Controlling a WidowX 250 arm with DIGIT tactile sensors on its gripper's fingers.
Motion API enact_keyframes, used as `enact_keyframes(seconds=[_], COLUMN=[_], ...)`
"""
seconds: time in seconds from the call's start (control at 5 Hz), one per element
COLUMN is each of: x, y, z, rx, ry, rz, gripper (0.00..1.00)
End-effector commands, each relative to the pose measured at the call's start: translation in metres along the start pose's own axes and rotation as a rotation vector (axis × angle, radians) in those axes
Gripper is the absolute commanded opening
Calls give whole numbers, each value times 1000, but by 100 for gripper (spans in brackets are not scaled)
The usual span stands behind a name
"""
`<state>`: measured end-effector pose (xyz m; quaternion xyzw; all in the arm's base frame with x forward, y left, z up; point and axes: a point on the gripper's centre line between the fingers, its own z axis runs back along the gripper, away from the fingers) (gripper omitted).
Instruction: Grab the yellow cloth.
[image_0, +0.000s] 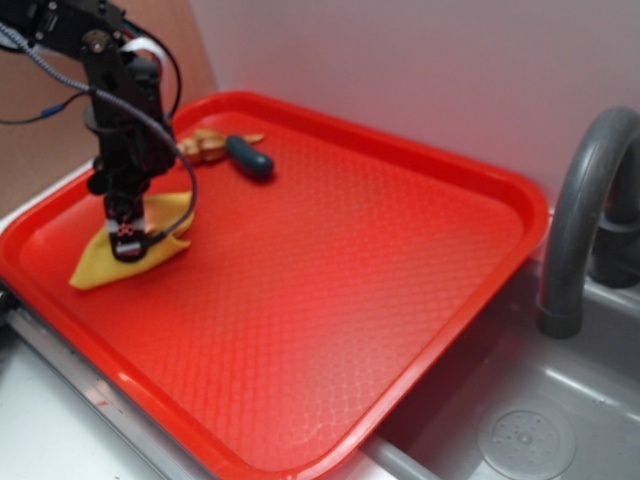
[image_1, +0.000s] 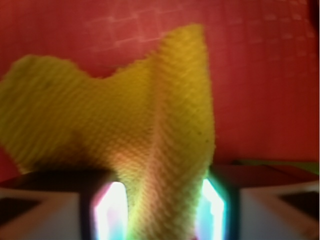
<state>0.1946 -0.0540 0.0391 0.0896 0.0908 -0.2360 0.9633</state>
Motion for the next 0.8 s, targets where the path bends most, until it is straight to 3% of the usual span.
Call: enact_keyframes(seconds=[0.0, 0.2, 0.4, 0.6], x=[0, -20, -51, -84], y=[6, 10, 6, -8], z=[104, 151, 189, 203], rx=[66, 3, -20, -158], ry=[-89, -137, -236, -261], rz=[271, 458, 672, 813], gripper=[0, 0, 0, 0])
